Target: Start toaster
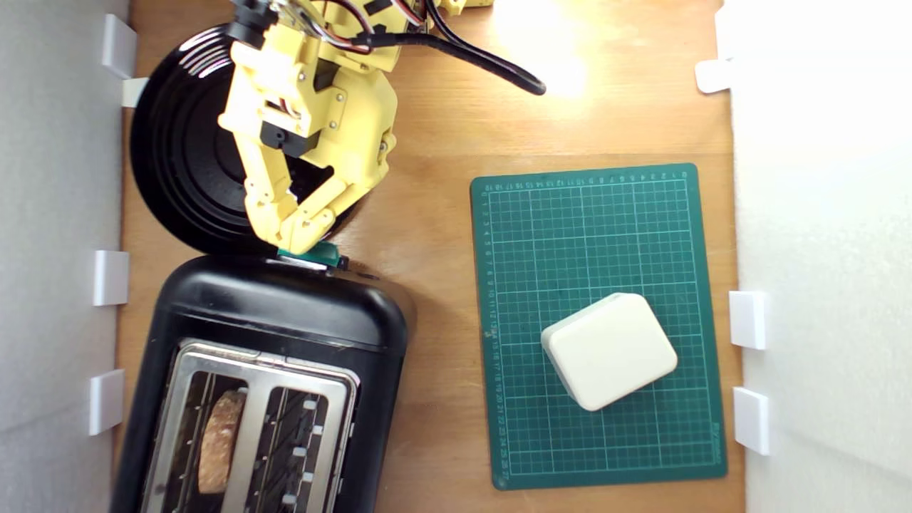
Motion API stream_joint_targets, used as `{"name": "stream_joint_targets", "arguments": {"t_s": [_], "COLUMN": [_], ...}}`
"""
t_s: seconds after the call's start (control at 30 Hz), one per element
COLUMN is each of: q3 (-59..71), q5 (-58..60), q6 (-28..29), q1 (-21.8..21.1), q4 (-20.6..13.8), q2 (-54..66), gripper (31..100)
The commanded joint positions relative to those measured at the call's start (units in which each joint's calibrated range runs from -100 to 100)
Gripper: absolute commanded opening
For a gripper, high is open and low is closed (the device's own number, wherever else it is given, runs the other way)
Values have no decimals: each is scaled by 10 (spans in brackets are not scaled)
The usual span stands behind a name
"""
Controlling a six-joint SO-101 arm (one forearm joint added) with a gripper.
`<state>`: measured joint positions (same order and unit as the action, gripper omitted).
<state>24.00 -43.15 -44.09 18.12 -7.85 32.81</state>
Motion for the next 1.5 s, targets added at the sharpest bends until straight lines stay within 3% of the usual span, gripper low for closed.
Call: {"name": "stream_joint_targets", "arguments": {"t_s": [0.0,0.33,1.03,1.47], "q3": [-57,-54,73,38], "q5": [17,13,15,17], "q6": [1,2,2,1], "q1": [-1,-14,-15,-10], "q4": [-1,4,2,-3], "q2": [-15,-27,-31,-107], "gripper": [315,315,315,315]}}
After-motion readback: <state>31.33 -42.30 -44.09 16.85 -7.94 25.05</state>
